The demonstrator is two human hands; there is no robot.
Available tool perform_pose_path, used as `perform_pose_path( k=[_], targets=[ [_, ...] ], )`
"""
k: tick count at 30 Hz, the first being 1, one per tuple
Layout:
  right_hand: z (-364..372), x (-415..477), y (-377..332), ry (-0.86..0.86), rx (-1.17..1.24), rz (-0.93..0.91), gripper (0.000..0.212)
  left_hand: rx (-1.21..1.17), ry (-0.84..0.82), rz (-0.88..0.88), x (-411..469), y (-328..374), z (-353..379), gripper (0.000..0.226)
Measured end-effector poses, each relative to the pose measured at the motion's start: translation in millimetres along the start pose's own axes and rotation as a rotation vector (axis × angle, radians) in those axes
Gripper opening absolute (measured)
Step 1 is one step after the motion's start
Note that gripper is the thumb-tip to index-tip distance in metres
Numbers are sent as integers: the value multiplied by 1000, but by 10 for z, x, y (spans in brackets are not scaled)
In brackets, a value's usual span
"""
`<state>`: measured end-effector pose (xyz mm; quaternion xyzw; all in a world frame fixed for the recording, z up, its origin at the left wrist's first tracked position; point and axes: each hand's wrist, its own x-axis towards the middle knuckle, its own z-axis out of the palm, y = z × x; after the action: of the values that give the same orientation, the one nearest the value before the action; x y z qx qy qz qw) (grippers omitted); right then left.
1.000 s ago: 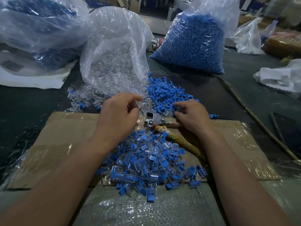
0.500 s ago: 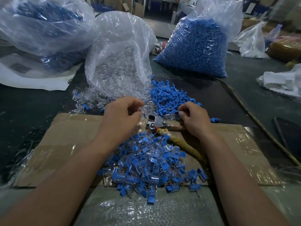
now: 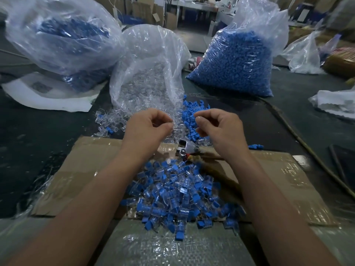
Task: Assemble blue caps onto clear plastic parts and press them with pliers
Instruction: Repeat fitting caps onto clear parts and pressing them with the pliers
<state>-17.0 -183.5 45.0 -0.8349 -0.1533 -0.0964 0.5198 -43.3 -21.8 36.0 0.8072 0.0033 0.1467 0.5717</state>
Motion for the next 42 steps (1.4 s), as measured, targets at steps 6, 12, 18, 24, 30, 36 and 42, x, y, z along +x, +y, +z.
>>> perform_pose_path(
  k=[6, 12, 18, 24, 30, 36, 42],
  targets=[
    [190, -30, -185, -29, 33, -66, 18, -215, 30, -77, -42, 21, 12, 19],
    [230, -260, -141, 47, 53, -195, 31, -225, 128, -3, -156, -48, -33, 20],
    [202, -274, -151, 44, 0, -275, 26, -210, 65, 41, -269, 55, 70, 24],
    [193, -249, -101, 11, -91, -241, 8, -189, 21, 85, -297, 91, 84, 30],
    [146, -234, -91, -57, -32, -195, 20, -256, -18, 33, -271, 89, 60, 26],
    [105, -235, -130, -202, 284, -92, 22, -417, -110, -52, -261, 95, 18, 15],
    [105, -245, -108, -251, 299, -142, 34, -484, -118, -154, -230, 74, -7, 13]
  ],
)
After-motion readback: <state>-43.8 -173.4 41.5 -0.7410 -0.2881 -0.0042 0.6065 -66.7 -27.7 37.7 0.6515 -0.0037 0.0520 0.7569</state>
